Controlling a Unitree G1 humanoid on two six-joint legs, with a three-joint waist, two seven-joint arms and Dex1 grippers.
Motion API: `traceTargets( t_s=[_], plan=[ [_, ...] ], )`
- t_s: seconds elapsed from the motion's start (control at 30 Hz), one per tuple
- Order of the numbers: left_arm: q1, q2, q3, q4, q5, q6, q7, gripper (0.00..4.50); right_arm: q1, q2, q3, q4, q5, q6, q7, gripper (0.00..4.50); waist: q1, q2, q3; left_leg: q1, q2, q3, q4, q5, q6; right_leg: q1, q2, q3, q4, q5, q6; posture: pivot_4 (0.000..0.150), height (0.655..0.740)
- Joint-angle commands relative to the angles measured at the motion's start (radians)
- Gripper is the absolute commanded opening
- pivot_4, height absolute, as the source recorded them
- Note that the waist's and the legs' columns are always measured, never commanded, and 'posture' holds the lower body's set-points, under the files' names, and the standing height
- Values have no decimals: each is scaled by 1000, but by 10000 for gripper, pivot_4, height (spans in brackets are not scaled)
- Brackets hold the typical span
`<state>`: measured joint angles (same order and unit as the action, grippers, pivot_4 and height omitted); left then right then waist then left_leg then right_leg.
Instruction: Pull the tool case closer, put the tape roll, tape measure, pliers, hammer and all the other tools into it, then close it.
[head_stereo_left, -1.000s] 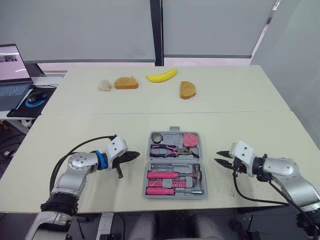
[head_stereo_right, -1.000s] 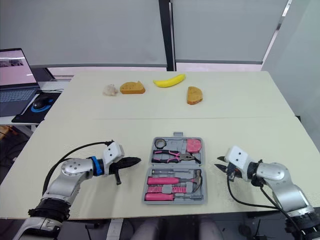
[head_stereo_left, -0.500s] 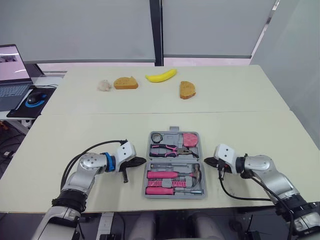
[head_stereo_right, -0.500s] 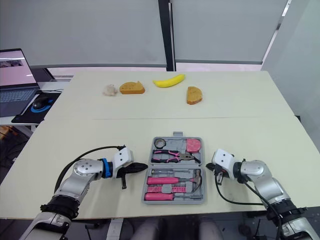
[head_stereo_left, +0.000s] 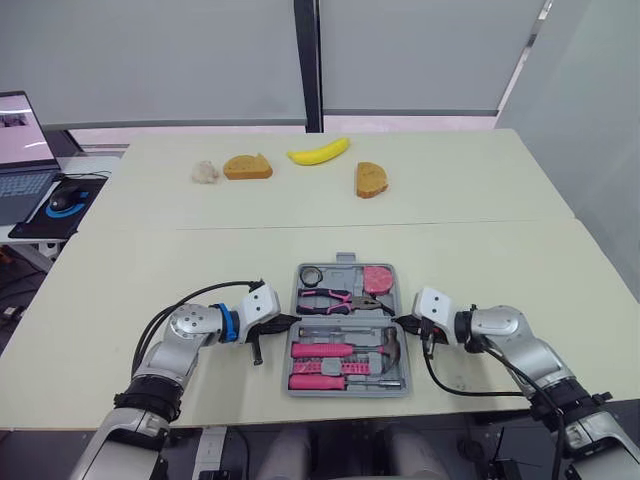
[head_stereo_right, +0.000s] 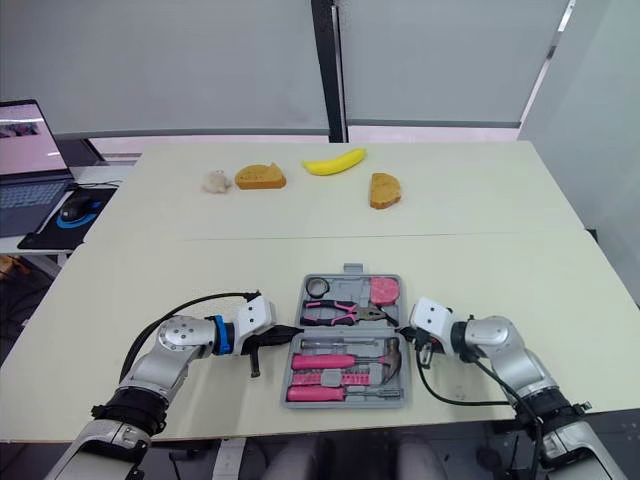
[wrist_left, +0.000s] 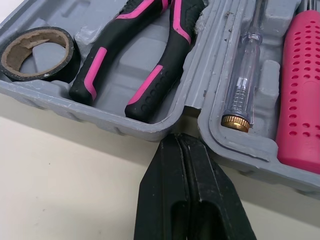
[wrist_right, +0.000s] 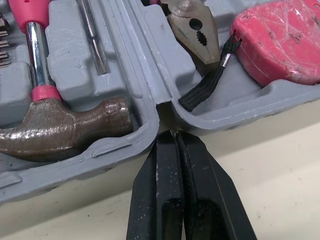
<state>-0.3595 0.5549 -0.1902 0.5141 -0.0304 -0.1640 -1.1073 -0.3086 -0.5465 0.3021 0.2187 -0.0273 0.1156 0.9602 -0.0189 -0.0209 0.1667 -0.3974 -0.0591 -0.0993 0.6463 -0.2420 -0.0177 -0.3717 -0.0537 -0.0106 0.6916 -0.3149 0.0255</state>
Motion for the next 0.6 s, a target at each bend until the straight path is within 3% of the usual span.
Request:
traceTargets(
  t_s=[0.03,0.6],
  plan=[
    [-16,-14,-10,-25,0,-29,-5,0,-3,20,33,-25,-1,-14,28,271,-4,0,0,0,0,0,0,0,0,0,0,0,0,0,0,1500,7361],
    [126,29,-17,-303,-30,102,-57,0,71,14,36,-165,12,43,43,271,-7,0,0,-1,0,0,0,0,0,0,0,1,-1,0,0,1500,7361]
  ],
)
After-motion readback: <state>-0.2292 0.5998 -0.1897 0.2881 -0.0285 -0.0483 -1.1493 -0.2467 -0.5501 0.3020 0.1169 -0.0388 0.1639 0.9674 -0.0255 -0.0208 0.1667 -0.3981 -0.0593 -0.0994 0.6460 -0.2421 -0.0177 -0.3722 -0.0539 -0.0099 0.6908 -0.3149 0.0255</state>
